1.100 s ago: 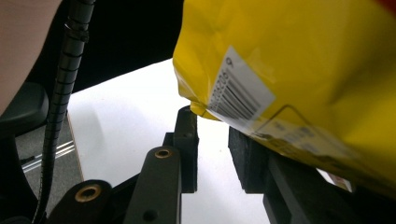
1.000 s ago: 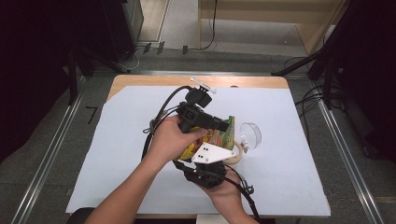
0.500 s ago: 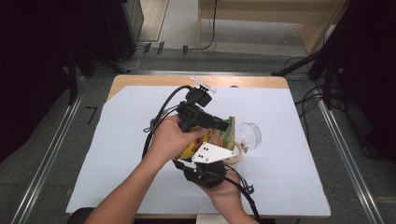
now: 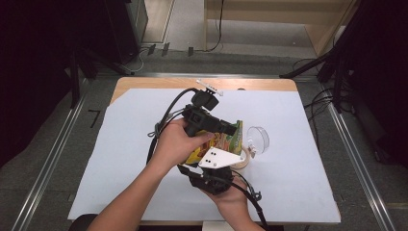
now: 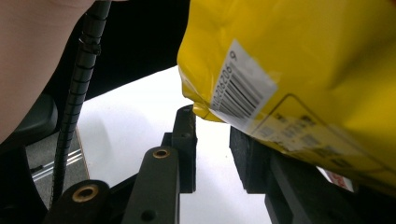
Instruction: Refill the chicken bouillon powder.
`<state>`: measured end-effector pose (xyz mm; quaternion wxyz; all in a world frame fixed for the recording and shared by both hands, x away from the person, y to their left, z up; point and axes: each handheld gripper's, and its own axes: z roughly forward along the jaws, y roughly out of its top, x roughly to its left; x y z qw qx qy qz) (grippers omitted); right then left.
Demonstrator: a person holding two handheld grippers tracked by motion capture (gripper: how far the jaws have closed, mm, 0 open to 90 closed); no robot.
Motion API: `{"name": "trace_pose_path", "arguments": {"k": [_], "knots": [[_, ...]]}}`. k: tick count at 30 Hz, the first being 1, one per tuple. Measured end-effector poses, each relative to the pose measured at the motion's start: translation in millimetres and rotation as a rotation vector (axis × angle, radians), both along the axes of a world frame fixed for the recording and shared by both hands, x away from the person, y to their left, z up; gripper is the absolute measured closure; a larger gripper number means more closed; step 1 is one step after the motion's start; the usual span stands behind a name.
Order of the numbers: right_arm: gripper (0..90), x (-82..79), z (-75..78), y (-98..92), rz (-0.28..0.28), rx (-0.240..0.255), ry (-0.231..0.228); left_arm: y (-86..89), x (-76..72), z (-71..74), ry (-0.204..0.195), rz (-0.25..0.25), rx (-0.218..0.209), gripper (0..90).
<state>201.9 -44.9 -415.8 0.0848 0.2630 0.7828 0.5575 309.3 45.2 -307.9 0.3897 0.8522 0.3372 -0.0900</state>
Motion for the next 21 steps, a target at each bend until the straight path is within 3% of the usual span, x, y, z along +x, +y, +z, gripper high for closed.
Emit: {"name": "trace_pose_path", "arguments": {"k": [21], "knots": [[73.2, 2.9, 2.5, 0.5, 0.003, -0.028, -0.014, 1.9, 1.5, 0.0, 0.001, 0.007, -0.002, 75.9]]}}
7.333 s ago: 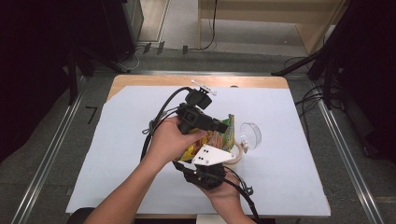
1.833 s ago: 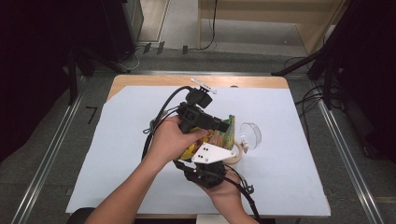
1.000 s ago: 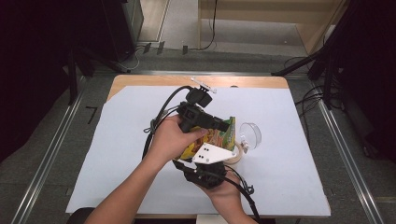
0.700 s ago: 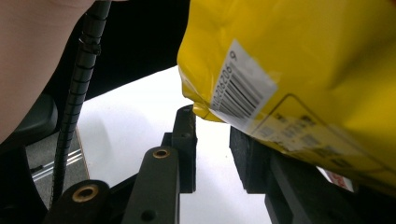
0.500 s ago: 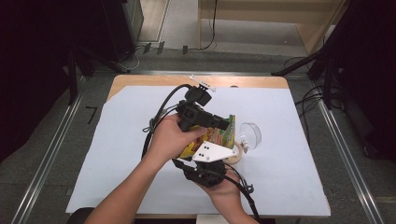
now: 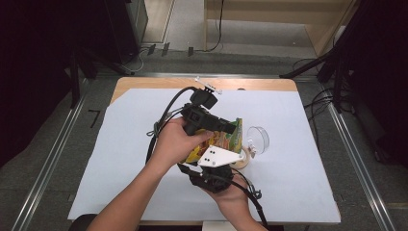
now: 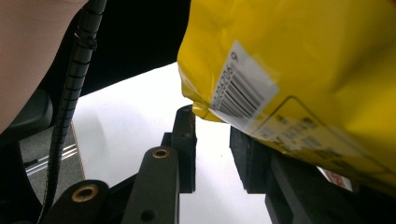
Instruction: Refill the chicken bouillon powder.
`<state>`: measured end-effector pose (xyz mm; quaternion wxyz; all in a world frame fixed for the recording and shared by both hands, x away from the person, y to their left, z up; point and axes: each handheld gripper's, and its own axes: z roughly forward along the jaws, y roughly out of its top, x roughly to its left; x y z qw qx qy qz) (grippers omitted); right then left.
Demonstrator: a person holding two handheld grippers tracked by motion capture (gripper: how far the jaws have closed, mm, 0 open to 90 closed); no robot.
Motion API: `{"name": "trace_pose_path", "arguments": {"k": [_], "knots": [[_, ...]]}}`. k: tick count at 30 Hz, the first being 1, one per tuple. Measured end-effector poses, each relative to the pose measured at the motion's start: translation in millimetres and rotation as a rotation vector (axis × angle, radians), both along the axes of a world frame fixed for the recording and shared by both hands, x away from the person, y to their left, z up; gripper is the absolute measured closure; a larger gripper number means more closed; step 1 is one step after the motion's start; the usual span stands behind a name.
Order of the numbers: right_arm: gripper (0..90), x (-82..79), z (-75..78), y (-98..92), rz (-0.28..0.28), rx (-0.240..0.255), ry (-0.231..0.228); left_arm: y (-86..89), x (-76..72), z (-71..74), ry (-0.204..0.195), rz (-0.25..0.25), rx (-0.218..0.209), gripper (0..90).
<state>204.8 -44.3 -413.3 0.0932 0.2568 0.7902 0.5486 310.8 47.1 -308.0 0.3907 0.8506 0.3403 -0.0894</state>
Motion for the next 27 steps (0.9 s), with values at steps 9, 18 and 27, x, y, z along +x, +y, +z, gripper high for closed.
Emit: {"name": "trace_pose_path", "arguments": {"k": [9, 18, 27], "knots": [[73.2, -0.3, -0.7, -0.2, 0.002, -0.002, 0.008, -0.7, 0.0, -0.9, 0.002, 0.0, 0.001, 75.8], [73.3, -0.8, 0.0, -0.5, 0.002, -0.007, 0.005, -0.5, 0.5, -1.0, 0.006, -0.001, 0.001, 75.8], [73.3, -1.2, -0.3, 0.8, -0.002, 0.002, 0.009, -0.9, 0.4, -1.3, 0.007, 0.0, -0.001, 76.0]]}}
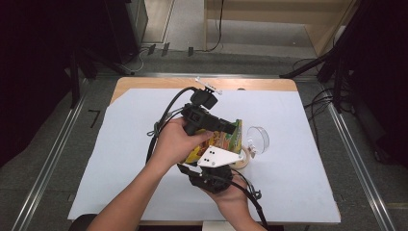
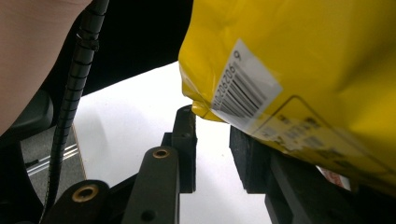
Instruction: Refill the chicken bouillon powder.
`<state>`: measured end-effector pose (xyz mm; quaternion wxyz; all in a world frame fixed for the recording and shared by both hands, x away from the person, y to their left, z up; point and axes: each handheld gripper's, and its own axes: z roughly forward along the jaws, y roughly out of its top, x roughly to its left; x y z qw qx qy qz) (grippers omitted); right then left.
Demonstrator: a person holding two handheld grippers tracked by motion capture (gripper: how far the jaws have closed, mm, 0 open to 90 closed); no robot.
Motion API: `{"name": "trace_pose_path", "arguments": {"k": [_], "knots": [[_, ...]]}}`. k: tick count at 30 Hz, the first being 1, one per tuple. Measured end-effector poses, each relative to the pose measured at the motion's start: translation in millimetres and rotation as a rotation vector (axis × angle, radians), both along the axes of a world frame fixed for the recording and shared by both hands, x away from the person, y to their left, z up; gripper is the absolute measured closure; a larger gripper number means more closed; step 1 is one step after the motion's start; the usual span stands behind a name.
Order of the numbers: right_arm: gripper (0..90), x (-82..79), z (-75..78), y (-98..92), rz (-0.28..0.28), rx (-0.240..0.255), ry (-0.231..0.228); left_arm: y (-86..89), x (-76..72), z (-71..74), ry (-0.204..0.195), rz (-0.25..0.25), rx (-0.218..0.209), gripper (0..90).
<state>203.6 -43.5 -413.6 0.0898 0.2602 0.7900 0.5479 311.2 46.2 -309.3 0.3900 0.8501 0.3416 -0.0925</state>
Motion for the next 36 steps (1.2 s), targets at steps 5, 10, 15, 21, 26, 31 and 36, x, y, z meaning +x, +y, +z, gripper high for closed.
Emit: {"name": "trace_pose_path", "arguments": {"k": [5, 10, 15, 21, 26, 31, 36], "knots": [[73.2, -0.5, 0.1, -0.3, -0.002, 0.001, 0.007, -0.3, 0.8, -0.9, 0.005, -0.002, 0.003, 76.1], [73.3, 0.0, -1.0, -0.5, -0.004, -0.001, 0.009, -0.9, 1.4, -1.8, 0.008, -0.002, 0.005, 76.5], [73.5, -0.3, -1.2, -1.1, -0.006, -0.006, 0.008, -1.9, 1.7, -3.2, 0.013, -0.004, -0.001, 77.2], [73.3, -1.0, -1.8, -0.9, -0.011, -0.007, 0.005, -2.2, 1.3, -3.3, 0.009, -0.006, 0.009, 78.0], [73.1, -0.3, -1.9, -1.2, -0.011, -0.01, 0.009, -1.9, 3.0, -4.5, 0.016, -0.008, 0.01, 76.4], [73.1, -0.3, -1.2, -1.0, -0.004, -0.006, 0.007, -3.0, -1.9, -0.6, 0.005, -0.012, 0.018, 75.2], [72.3, -1.2, -2.8, -0.4, -0.001, 0.005, 0.0, -5.3, -5.8, 1.5, -0.011, -0.013, 0.034, 76.3]]}}
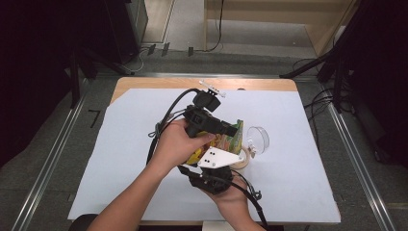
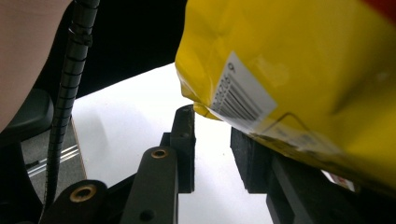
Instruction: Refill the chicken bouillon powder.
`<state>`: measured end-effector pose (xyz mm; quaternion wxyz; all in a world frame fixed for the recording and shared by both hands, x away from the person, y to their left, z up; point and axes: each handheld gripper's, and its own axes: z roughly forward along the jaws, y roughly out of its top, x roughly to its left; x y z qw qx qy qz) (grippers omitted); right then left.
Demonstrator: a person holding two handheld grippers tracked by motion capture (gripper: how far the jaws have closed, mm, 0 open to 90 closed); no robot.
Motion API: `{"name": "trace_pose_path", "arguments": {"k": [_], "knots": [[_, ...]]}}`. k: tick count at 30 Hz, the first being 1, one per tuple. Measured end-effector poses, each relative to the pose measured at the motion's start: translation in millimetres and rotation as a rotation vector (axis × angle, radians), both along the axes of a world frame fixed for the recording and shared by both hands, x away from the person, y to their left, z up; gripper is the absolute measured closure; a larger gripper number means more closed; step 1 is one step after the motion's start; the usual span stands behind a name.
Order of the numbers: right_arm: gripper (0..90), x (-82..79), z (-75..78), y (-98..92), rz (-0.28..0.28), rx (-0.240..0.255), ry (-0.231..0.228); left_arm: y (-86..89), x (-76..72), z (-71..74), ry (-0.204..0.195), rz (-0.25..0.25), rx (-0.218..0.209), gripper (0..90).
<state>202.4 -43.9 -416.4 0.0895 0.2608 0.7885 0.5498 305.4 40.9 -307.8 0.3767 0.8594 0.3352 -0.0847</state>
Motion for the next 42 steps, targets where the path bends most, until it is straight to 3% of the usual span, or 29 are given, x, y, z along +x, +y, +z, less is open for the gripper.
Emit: {"name": "trace_pose_path", "arguments": {"k": [13, 20, 28, 37, 42], "knots": [[71.4, 2.5, -3.1, 0.6, -0.004, -0.021, -0.016, 2.0, 3.7, -2.4, 0.02, -0.003, -0.013, 79.4], [71.9, 0.8, 5.1, 0.2, 0.005, -0.025, -0.02, 5.1, 5.7, -0.2, -0.001, 0.003, -0.033, 76.2], [72.1, 7.7, 3.1, -2.1, -0.012, -0.027, -0.02, -0.8, 14.0, -0.9, 0.021, -0.004, -0.021, 76.4], [70.9, 18.5, 1.9, -4.2, -0.019, -0.018, 0.036, -4.2, 27.3, -6.8, 0.045, -0.006, -0.015, 76.1], [70.2, 17.5, 1.1, -3.6, -0.017, -0.035, 0.041, -1.6, 26.2, -9.3, 0.046, -0.005, -0.032, 76.3]]}}
